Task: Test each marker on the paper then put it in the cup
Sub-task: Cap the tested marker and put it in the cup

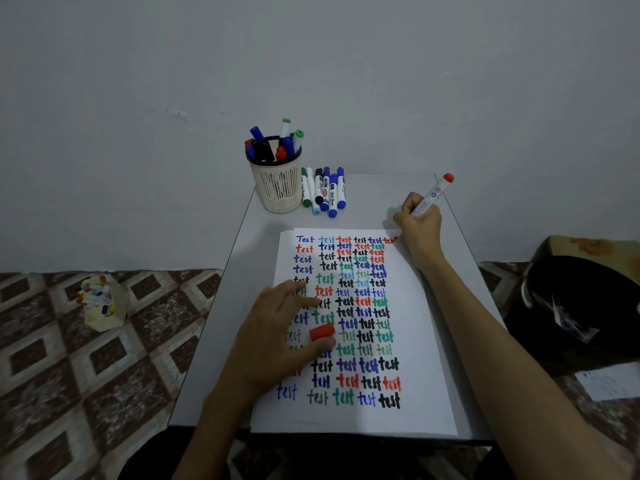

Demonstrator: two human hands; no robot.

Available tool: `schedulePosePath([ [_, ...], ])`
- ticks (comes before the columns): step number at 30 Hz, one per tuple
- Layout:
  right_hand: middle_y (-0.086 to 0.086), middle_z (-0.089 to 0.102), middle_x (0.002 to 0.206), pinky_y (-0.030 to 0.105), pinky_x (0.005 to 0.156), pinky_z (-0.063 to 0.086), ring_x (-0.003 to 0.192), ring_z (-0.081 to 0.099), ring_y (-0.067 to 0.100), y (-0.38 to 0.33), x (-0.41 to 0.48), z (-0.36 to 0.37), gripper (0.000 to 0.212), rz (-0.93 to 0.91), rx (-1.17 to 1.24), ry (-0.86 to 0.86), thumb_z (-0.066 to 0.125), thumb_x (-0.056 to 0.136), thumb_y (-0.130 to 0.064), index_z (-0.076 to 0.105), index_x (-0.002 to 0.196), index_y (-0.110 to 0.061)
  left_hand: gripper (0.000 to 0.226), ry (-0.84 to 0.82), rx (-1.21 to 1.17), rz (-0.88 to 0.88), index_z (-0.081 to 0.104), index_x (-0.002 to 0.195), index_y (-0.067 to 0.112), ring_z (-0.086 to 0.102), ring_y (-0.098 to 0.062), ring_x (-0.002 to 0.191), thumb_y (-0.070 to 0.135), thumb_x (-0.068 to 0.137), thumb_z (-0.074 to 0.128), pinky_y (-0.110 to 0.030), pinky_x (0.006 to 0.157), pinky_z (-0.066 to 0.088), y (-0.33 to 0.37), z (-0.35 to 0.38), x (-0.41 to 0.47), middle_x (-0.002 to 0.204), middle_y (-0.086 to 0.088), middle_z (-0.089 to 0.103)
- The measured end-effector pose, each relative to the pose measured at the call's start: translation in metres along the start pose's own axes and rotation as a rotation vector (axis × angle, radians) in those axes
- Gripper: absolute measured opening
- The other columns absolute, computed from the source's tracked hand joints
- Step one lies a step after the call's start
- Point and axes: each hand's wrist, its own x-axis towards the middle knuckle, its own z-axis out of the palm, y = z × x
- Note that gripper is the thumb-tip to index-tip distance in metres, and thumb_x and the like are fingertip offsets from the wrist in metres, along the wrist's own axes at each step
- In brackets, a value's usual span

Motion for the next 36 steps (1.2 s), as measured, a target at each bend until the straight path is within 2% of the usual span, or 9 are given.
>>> schedulePosePath([
  [8, 0.001, 0.04, 0.065, 0.007, 0.054, 0.041, 0.06, 0.042, 0.009, 0.001, 0.0, 0.001, 0.037, 0.007, -0.023, -0.047, 0.055, 0.084, 0.011, 0.038, 0.064, -0.016, 0.066, 0.006, 0.006, 0.008, 0.05, 0.122, 0.039, 0.031, -0.003, 0.128, 0.077, 0.069, 0.054, -0.027, 0.098, 0.032, 0.0, 0.001, 0.001, 0.14, 0.019, 0.035],
  [12, 0.001, 0.039, 0.063, 0.014, 0.056, 0.042, 0.056, 0.043, 0.005, 0.002, 0.001, -0.001, 0.038, 0.012, 0.021, -0.045, 0.056, 0.084, 0.011, 0.038, 0.063, -0.016, 0.066, 0.014, 0.016, 0.025, 0.048, 0.123, 0.038, 0.031, -0.002, 0.127, 0.077, 0.07, 0.052, -0.026, 0.098, 0.03, 0.0, 0.001, 0.0, 0.138, 0.019, 0.036],
  [17, 0.002, 0.049, 0.066, 0.02, 0.055, 0.047, 0.054, 0.048, 0.009, -0.011, -0.009, -0.009, 0.033, 0.031, 0.293, 0.032, 0.077, 0.078, -0.006, 0.046, 0.071, -0.016, 0.05, 0.056, 0.033, 0.136, 0.055, 0.112, 0.031, 0.04, -0.002, 0.118, 0.067, 0.077, 0.055, -0.041, 0.104, 0.036, 0.0, 0.002, 0.001, 0.127, 0.013, 0.05],
  [20, 0.009, 0.064, 0.082, 0.023, 0.061, 0.055, 0.065, 0.064, 0.015, -0.027, -0.038, -0.01, 0.017, 0.09, 0.365, -0.102, 0.074, 0.079, -0.003, 0.058, 0.085, -0.004, 0.035, 0.08, 0.057, 0.22, 0.061, 0.101, 0.026, 0.049, -0.003, 0.11, 0.055, 0.084, 0.055, -0.043, 0.104, 0.035, 0.0, 0.001, 0.0, 0.113, 0.011, 0.06],
  [23, 0.018, 0.068, 0.104, 0.032, 0.073, 0.06, 0.095, 0.069, 0.031, -0.048, -0.08, -0.011, 0.015, 0.159, 0.526, -0.373, 0.055, 0.09, 0.003, 0.061, 0.103, 0.008, 0.034, 0.117, -0.055, 0.177, 0.063, 0.103, 0.023, 0.051, 0.001, 0.096, 0.05, 0.086, 0.054, -0.03, 0.095, 0.04, 0.002, -0.003, -0.003, 0.101, 0.015, 0.06],
  [25, 0.018, 0.07, 0.096, 0.032, 0.064, 0.061, 0.086, 0.07, 0.032, -0.059, -0.105, -0.016, 0.016, 0.206, 0.555, -0.509, 0.048, 0.09, 0.008, 0.062, 0.098, 0.006, 0.037, 0.132, -0.168, 0.08, 0.063, 0.107, 0.026, 0.054, 0.001, 0.092, 0.053, 0.084, 0.052, -0.022, 0.085, 0.044, 0.004, -0.007, -0.006, 0.099, 0.017, 0.059],
  [28, 0.018, 0.067, 0.079, 0.031, 0.055, 0.059, 0.064, 0.068, 0.029, -0.064, -0.136, -0.029, 0.011, 0.216, 0.512, -0.577, 0.057, 0.082, 0.012, 0.06, 0.087, 0.002, 0.04, 0.143, -0.294, 0.019, 0.063, 0.107, 0.022, 0.063, -0.004, 0.087, 0.053, 0.082, 0.058, -0.024, 0.075, 0.055, 0.006, -0.01, -0.009, 0.097, 0.014, 0.063],
  [32, 0.022, 0.063, 0.07, 0.032, 0.054, 0.058, 0.056, 0.065, 0.029, -0.059, -0.151, -0.038, 0.014, 0.225, 0.572, -0.482, 0.07, 0.073, 0.009, 0.059, 0.077, 0.0, 0.039, 0.169, -0.324, 0.019, 0.064, 0.108, 0.013, 0.066, -0.01, 0.087, 0.043, 0.083, 0.059, -0.028, 0.074, 0.057, 0.007, -0.011, -0.01, 0.1, 0.007, 0.065],
  [36, 0.022, 0.061, 0.066, 0.031, 0.054, 0.057, 0.053, 0.064, 0.028, -0.054, -0.153, -0.039, 0.013, 0.221, 0.6, -0.437, 0.065, 0.074, 0.011, 0.057, 0.078, 0.002, 0.039, 0.192, -0.322, 0.036, 0.063, 0.109, 0.012, 0.065, -0.01, 0.088, 0.041, 0.083, 0.059, -0.023, 0.074, 0.055, 0.008, -0.011, -0.01, 0.1, 0.005, 0.064],
])
